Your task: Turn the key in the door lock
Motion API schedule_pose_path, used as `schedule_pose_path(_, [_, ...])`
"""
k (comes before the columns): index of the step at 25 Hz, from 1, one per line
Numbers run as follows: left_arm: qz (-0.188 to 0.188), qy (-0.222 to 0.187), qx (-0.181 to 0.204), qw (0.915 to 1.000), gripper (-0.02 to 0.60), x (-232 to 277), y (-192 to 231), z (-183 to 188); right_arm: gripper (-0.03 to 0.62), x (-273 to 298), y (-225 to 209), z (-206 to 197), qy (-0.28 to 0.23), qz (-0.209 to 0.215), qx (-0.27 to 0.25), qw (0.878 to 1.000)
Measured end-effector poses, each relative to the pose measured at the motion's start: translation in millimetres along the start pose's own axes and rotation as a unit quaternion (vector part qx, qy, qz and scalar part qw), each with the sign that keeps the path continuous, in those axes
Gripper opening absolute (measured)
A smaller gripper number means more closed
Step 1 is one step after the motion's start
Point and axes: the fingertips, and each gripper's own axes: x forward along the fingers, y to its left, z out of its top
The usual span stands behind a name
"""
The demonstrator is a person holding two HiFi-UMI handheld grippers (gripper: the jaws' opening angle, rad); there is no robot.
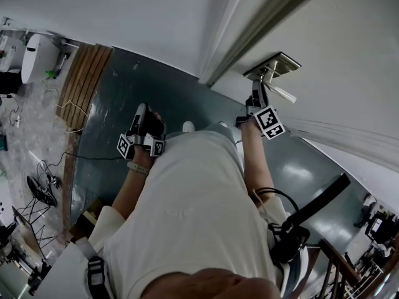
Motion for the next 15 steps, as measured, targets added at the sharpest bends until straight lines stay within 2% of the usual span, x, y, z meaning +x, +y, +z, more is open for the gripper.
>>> schedule_pose_path(2, [0.000, 0.000, 0.000, 1.0000, 0.008, -0.8, 2.3, 1.8, 0.078, -0.2, -4.2, -1.7, -0.012, 0.021, 0.108, 0.994])
schedule_pose_path(3, [0.000, 0.000, 0.000, 1.0000, 0.008, -1.0, 3.3, 2.4, 0.078, -0.2, -5.8, -2.2, -0.015, 0.028, 0.135, 0.990])
schedule_pose_path(4, [0.001, 0.000, 0.000, 1.0000, 0.008, -1.0, 3.7, 2.5, 0.078, -0.2, -5.5, -2.1, -0.011, 0.029, 0.132, 0.991])
schedule_pose_path(8, [0.003, 0.000, 0.000, 1.0000, 0.008, -0.5, 4.7, 3.3, 0.077, -1.7, -1.6, -4.5, 0.041, -0.014, -0.006, 0.999])
schedule_pose_path(11, [0.003, -0.001, -0.001, 1.0000, 0.008, -0.9, 6.2, 5.3, 0.074, -3.9, -4.5, -9.1, 0.075, -0.076, -0.102, 0.989])
schedule_pose_path(13, [0.003, -0.001, -0.002, 1.0000, 0.008, 0.2, 6.2, 4.8, 0.055, -4.9, -5.2, -10.1, 0.079, -0.104, -0.109, 0.986])
schedule_pose_path(15, [0.003, -0.002, -0.003, 1.0000, 0.008, 1.4, 6.0, 4.4, 0.051, -5.0, -5.1, -10.6, 0.079, -0.113, -0.096, 0.986])
